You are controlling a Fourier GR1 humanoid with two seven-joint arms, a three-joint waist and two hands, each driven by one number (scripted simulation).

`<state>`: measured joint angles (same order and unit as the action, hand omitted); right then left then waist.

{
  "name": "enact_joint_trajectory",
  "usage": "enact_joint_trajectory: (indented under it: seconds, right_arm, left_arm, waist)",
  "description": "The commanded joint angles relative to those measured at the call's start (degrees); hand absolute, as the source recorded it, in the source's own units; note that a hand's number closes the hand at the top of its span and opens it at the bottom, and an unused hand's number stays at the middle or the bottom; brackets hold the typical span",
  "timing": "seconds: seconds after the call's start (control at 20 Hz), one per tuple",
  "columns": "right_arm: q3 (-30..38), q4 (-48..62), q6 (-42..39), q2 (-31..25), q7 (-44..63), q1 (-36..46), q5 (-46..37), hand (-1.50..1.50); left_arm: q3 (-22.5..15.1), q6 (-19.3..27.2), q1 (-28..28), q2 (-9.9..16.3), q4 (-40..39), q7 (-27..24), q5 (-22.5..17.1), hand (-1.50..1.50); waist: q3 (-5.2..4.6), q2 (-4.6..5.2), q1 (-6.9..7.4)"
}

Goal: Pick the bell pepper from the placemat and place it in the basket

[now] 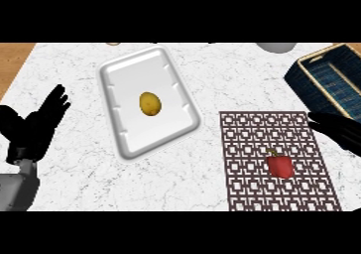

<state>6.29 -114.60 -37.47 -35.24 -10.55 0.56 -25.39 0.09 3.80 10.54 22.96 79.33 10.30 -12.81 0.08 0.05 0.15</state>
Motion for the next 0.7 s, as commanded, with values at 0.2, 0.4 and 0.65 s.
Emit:
enact_joint_trajectory:
  seconds: [0.2,0.4,0.65]
  right_arm:
    - [-5.1,14.5,10.4,9.0,-10.3,1.2,-7.1,-1.5]
    - [-11.0,18.0,13.5,11.8,-6.4,4.7,-16.7,-1.5]
    - [-11.6,27.9,15.1,10.5,-11.7,6.1,-21.1,-1.5]
  left_arm:
    - [1.6,-2.0,2.4,-0.3,-1.0,1.2,0.6,0.0]
    - [0.7,-1.0,-0.2,-2.9,0.2,-0.2,3.1,0.0]
    - [1.6,-0.8,2.9,-3.6,-2.0,1.1,4.5,0.0]
  waist:
    - [-0.05,0.01,0.07]
    - [-0.07,-0.01,0.18]
    - [-0.07,-0.01,-0.04]
